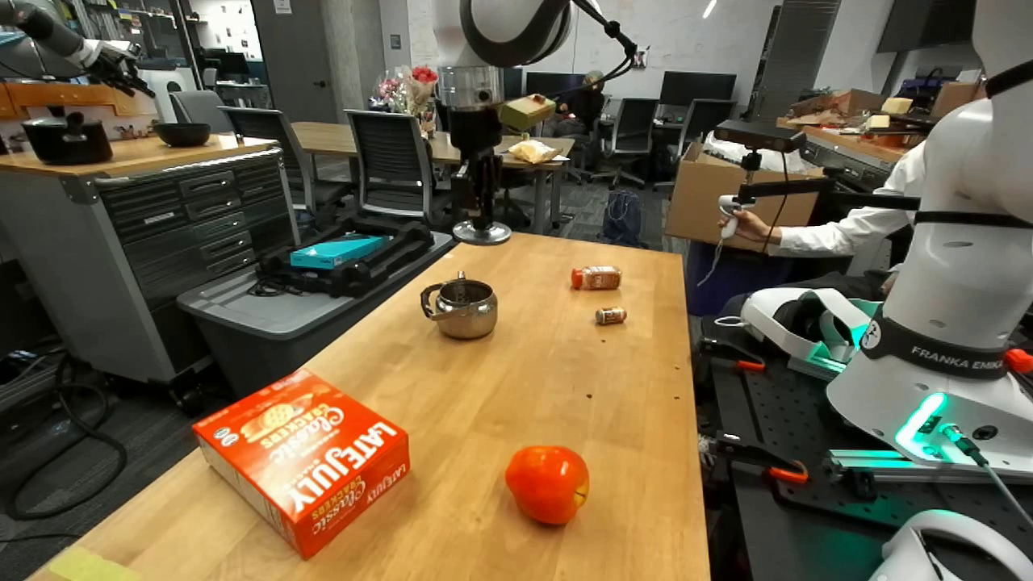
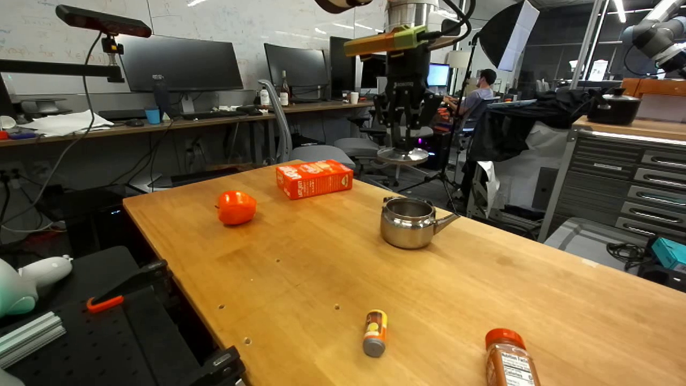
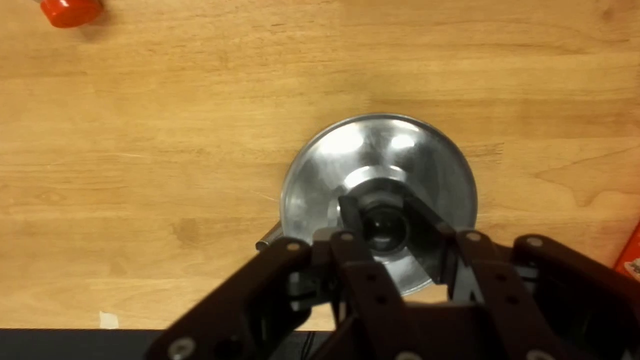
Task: Place the lid on the teapot
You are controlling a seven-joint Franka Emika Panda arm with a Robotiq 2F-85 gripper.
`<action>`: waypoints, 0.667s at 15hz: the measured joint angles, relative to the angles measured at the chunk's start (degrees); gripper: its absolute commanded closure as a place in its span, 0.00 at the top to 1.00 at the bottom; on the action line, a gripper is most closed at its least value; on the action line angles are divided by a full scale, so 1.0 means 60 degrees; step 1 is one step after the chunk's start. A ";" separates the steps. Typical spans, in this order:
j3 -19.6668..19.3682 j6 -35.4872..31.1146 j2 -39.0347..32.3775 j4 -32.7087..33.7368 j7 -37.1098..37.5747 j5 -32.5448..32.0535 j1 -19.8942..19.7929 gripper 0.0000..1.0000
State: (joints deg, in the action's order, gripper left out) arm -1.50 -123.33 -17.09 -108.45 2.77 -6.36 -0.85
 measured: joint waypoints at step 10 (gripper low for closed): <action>-0.0037 -0.0048 -0.0779 0.0950 0.0075 0.0571 -0.0239 0.07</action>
State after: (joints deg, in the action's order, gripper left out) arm -1.73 -123.61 -21.76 -102.75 3.22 -2.93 -2.28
